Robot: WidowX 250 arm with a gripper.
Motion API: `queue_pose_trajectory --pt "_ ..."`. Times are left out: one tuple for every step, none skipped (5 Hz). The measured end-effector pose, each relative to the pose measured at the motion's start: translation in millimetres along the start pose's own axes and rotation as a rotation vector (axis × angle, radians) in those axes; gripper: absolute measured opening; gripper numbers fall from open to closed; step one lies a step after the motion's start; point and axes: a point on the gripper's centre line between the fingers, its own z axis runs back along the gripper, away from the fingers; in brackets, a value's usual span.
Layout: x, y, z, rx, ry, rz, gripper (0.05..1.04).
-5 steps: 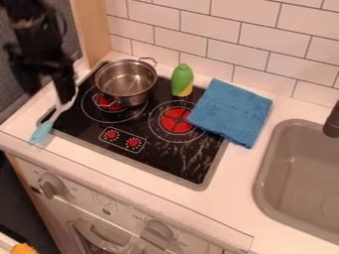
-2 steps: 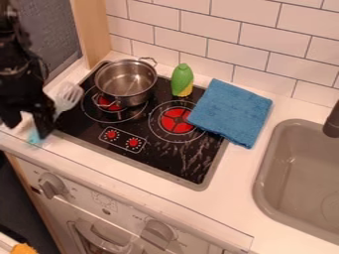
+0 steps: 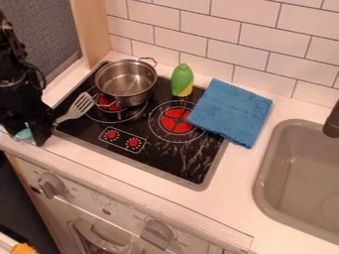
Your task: Move the blue spatula to the bottom right side of the stove
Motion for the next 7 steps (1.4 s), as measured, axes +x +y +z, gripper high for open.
queue_pose_trajectory --pt "-0.3 -1.4 0.5 -0.003 -0.007 -0.005 0.391" --pt "-3.8 -5.9 1.7 -0.028 0.002 -0.007 0.354" --pt "-10.4 -11.2 33.5 -0.029 -0.016 0.009 0.354" --pt "-9.9 -37.7 76.3 -0.027 -0.059 -0.016 0.354" --pt "-18.2 -87.4 89.7 -0.057 -0.041 -0.061 0.354" --pt "-23.9 -132.2 73.9 -0.111 -0.001 -0.098 0.354" --pt "-20.0 -165.8 53.8 -0.134 0.042 -0.093 0.354"
